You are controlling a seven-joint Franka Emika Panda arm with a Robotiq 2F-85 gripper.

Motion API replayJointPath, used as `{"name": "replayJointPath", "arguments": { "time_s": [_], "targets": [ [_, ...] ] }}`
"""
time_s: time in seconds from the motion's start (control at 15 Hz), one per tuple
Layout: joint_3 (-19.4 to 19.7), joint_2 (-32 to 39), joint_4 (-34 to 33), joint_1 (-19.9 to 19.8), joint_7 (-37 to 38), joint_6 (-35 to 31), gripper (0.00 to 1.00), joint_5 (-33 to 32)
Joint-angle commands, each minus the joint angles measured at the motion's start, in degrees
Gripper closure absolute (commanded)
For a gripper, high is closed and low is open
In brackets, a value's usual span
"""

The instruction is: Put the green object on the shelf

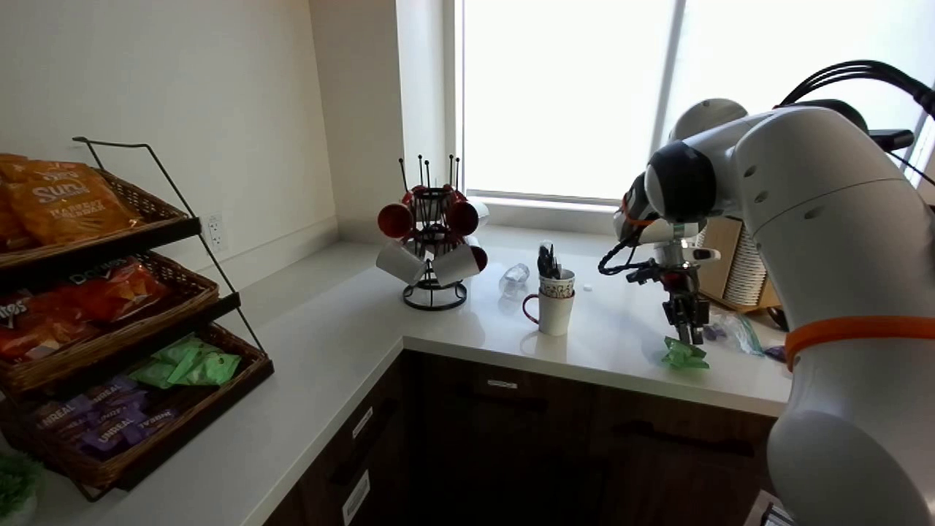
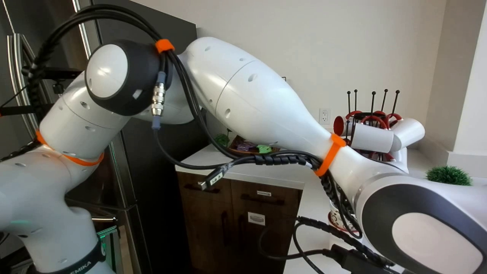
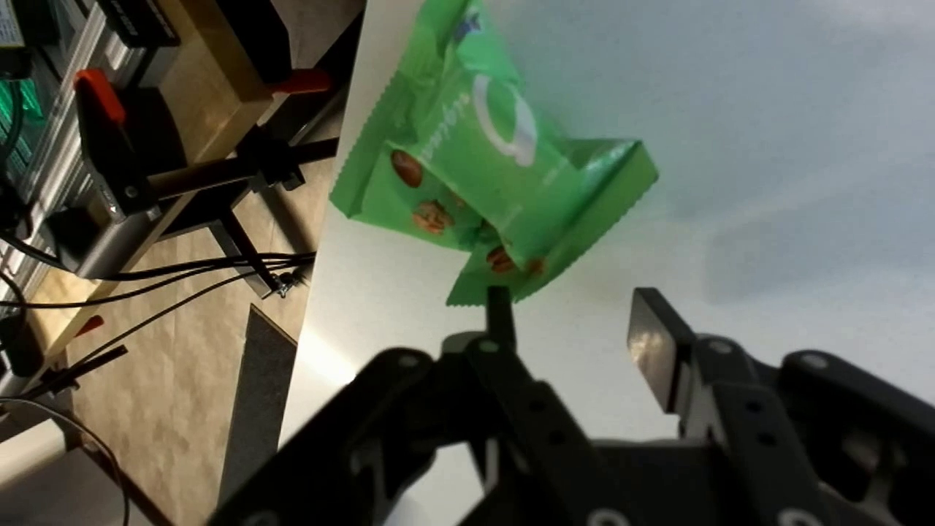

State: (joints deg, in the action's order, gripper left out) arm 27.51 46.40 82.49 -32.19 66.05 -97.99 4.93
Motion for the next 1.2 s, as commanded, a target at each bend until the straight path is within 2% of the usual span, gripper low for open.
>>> {"name": "replayJointPath", "arguments": {
  "time_s": [0.0, 0.07, 0.13, 0.33, 0.47, 0.53, 0.6, 0.67, 0.73, 0.8, 1.0, 1.07, 1.13],
  "targets": [
    [0.1, 0.3, 0.7, 0.5, 2.0, -2.0, 0.84, -1.0],
    [0.1, 0.3, 0.7, 0.4, 2.0, -1.9, 0.94, -1.1],
    [0.0, 0.3, 0.7, 0.4, 2.0, -1.9, 0.99, -1.1],
    [-0.1, 0.4, 0.6, 0.3, 1.7, -1.7, 1.0, -1.2],
    [-0.3, 0.4, 0.6, 0.2, 1.2, -1.3, 0.91, -1.0],
    [-0.3, 0.3, 0.6, 0.1, 1.1, -1.3, 0.79, -1.0],
    [-0.4, 0.2, 0.8, 0.1, 0.8, -1.1, 0.83, -1.0],
    [-0.4, -0.1, 1.2, 0.2, 0.7, -1.3, 0.82, -1.0],
    [-0.5, -0.5, 1.8, 0.2, 0.1, -1.2, 0.76, -1.0],
    [-0.5, -0.8, 2.5, 0.3, -0.3, -1.3, 0.77, -1.1],
    [-0.6, -1.6, 4.4, 0.3, -1.6, -1.4, 0.65, -1.1],
    [-0.6, -1.9, 5.2, 0.4, -2.1, -1.6, 0.54, -1.0],
    [-0.6, -2.3, 6.0, 0.6, -2.4, -1.6, 0.48, -1.0]
  ]
}}
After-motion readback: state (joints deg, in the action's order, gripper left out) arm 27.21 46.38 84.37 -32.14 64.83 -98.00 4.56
